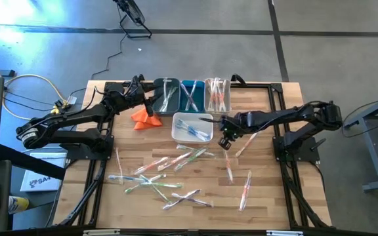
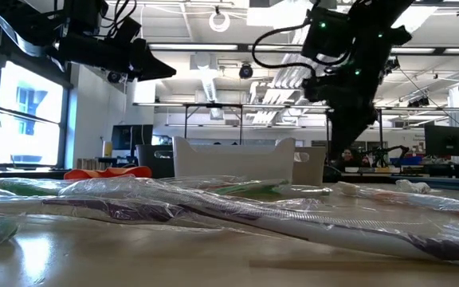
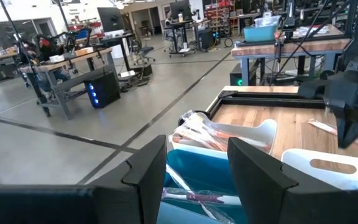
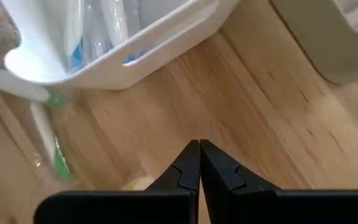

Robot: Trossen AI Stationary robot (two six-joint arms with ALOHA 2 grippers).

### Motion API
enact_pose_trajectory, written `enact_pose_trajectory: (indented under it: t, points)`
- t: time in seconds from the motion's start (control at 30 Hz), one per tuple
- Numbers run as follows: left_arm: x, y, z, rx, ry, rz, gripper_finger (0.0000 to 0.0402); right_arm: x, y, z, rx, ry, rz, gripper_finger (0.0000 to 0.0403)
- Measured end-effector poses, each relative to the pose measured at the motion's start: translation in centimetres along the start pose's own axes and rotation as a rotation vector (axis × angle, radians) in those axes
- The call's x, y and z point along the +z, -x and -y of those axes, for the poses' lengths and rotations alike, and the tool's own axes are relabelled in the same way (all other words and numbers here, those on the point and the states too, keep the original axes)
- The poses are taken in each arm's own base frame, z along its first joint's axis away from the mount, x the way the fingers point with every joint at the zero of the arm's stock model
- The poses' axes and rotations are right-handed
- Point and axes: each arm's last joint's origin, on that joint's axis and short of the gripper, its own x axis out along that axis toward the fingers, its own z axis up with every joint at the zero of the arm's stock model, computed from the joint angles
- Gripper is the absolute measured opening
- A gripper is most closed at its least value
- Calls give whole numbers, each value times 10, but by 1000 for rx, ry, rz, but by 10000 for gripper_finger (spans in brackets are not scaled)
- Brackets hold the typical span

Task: Pick & Place Toothbrushes
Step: Put the orange toothbrush into the gray bin

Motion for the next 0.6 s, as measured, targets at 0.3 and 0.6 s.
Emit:
enact_pose_trajectory:
  t: [0.3,0.6]
  points:
    - [0,0,0,0,0,-1,167,-7,28,19,-33,-124,-28,3]
    - [-2,0,0,-3,2,-16,167,-19,33,29,-118,-670,-139,3]
